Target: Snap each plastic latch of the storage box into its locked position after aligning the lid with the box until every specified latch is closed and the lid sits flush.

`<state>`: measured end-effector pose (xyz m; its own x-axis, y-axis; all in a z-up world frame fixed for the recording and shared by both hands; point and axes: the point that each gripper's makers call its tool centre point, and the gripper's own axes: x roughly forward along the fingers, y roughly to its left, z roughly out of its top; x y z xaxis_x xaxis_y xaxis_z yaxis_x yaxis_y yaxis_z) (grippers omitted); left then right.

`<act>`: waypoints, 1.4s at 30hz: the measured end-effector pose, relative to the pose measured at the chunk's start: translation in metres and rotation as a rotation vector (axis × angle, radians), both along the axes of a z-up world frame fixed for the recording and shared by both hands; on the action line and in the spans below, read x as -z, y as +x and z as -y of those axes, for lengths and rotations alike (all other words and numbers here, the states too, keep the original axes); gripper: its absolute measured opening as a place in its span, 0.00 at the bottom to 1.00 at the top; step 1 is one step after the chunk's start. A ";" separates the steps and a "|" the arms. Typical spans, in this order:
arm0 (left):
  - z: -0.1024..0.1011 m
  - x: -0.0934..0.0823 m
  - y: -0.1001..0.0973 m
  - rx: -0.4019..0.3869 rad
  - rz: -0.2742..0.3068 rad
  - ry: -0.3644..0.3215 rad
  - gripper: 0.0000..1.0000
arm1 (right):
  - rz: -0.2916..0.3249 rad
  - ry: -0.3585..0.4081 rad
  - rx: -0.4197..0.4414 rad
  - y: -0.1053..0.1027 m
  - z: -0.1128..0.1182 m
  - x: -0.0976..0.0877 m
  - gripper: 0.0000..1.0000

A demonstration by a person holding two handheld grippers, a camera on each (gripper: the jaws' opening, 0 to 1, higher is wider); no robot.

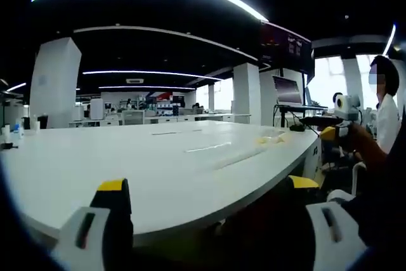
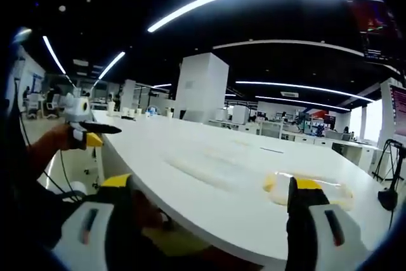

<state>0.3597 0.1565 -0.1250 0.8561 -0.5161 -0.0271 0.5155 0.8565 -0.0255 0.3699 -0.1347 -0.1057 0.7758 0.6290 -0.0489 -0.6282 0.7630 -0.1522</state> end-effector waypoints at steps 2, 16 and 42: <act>0.001 0.000 0.000 0.006 -0.005 -0.010 1.00 | -0.002 -0.004 -0.002 0.000 -0.001 0.001 1.00; -0.003 0.002 0.002 -0.006 -0.014 -0.004 1.00 | 0.002 -0.009 0.001 0.001 0.000 -0.001 1.00; -0.003 0.000 0.000 -0.010 -0.004 -0.009 1.00 | 0.013 -0.006 -0.009 0.000 -0.003 -0.004 1.00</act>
